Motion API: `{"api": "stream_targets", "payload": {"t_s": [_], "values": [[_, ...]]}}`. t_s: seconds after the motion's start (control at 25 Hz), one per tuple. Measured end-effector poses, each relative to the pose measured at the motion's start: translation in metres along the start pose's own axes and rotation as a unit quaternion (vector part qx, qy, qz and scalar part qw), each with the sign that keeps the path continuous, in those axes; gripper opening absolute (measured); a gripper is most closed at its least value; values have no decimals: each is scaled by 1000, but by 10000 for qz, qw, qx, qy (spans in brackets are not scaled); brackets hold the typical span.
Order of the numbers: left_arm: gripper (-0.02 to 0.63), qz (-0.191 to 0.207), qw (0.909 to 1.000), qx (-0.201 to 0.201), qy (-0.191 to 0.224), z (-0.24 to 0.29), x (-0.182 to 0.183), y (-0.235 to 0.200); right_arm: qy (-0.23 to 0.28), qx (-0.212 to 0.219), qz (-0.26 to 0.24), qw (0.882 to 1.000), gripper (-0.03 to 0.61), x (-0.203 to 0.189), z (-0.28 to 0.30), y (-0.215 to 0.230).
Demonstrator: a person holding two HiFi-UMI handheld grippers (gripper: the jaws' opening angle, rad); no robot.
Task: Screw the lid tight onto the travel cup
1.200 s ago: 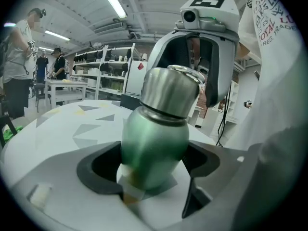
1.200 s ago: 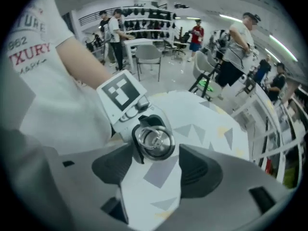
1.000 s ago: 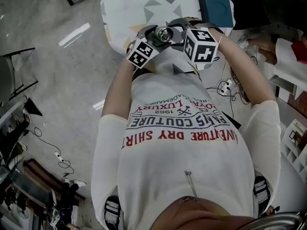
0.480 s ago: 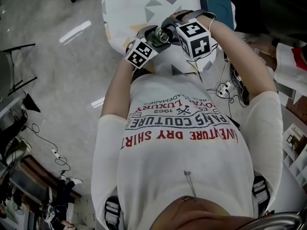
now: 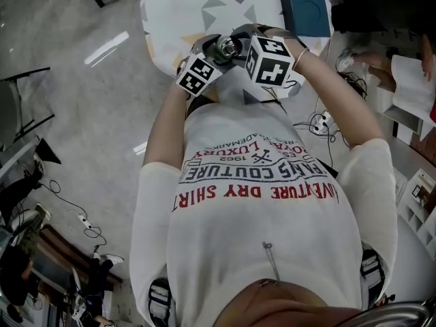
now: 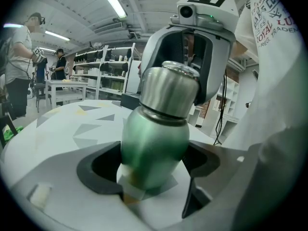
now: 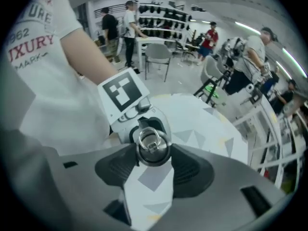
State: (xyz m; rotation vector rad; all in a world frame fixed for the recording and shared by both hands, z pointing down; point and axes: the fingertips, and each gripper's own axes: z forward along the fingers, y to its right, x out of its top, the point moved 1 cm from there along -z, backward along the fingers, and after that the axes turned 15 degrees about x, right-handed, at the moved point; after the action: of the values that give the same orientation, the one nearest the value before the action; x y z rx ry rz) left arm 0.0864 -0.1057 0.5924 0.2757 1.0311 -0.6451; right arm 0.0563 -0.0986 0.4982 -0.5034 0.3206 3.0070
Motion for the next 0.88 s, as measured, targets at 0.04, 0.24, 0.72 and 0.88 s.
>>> {"api": "stream_targets", "payload": {"t_s": [0.04, 0.24, 0.72, 0.88], "values": [[394, 9, 10000, 2, 3, 0, 1, 0, 151, -106, 306, 9994, 238, 0, -1, 1], [394, 76, 10000, 23, 35, 0, 5, 0, 464, -846, 1091, 9893, 238, -2, -3, 2], [393, 66, 10000, 40, 6, 0, 4, 1, -7, -298, -671, 9973, 276, -10, -6, -11], [393, 58, 10000, 57, -2, -1, 3, 2, -95, 127, -1177, 9929, 276, -5, -8, -10]]}}
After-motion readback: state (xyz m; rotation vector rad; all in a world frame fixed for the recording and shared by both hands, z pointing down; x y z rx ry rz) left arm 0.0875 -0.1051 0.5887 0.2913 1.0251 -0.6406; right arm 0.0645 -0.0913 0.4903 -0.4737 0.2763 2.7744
